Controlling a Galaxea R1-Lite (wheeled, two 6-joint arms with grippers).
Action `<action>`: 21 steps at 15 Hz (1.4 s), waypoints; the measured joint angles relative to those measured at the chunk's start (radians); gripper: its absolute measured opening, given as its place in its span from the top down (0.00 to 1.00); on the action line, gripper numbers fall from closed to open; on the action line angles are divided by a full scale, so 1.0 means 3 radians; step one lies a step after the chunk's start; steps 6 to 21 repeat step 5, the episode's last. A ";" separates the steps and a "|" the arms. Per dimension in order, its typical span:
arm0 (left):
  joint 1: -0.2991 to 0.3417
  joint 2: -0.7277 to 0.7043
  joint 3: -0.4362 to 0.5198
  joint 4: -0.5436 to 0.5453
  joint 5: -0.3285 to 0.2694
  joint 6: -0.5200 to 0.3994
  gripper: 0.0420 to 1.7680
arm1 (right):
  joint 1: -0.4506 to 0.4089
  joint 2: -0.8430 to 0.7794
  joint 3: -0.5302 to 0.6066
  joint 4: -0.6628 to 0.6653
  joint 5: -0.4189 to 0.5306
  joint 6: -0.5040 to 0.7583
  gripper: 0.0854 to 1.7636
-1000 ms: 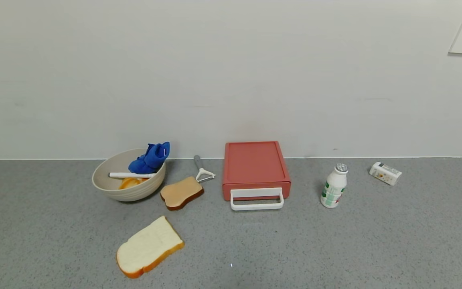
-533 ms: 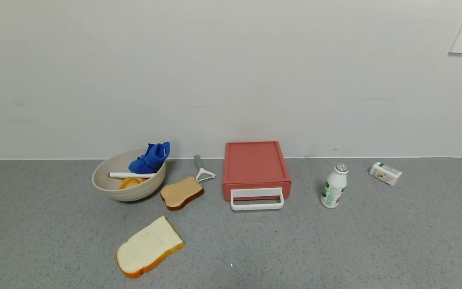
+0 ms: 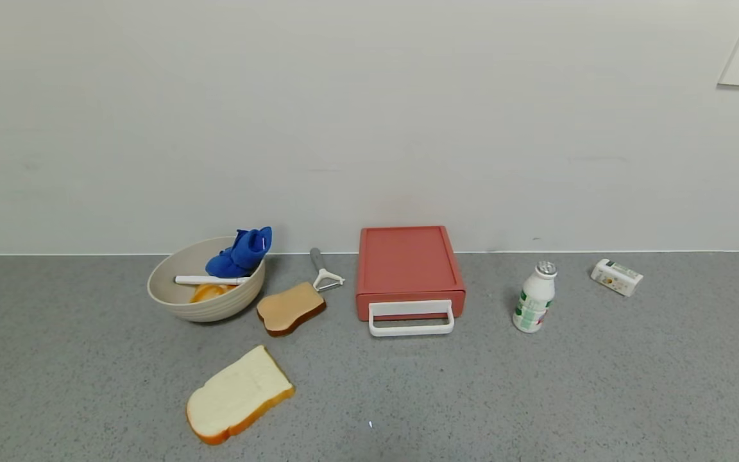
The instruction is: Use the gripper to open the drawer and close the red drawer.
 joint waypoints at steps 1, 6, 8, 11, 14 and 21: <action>0.0000 -0.0001 0.0005 0.0005 -0.0003 -0.0029 0.03 | 0.0000 0.0000 0.0000 0.0000 -0.0001 0.0000 0.03; 0.0000 -0.0003 0.0013 0.0218 -0.0105 -0.0089 0.03 | 0.0000 0.0000 0.0000 0.0004 -0.0001 0.0002 0.03; 0.0000 -0.0003 0.0013 0.0218 -0.0105 -0.0089 0.03 | 0.0000 0.0000 0.0000 0.0004 -0.0001 0.0002 0.03; 0.0000 -0.0003 0.0013 0.0218 -0.0105 -0.0089 0.03 | 0.0000 0.0000 0.0000 0.0004 -0.0001 0.0002 0.03; 0.0000 -0.0003 0.0013 0.0218 -0.0105 -0.0089 0.03 | 0.0000 0.0000 0.0000 0.0004 -0.0001 0.0002 0.03; 0.0000 -0.0003 0.0013 0.0218 -0.0105 -0.0089 0.03 | 0.0000 0.0000 0.0000 0.0004 -0.0001 0.0002 0.03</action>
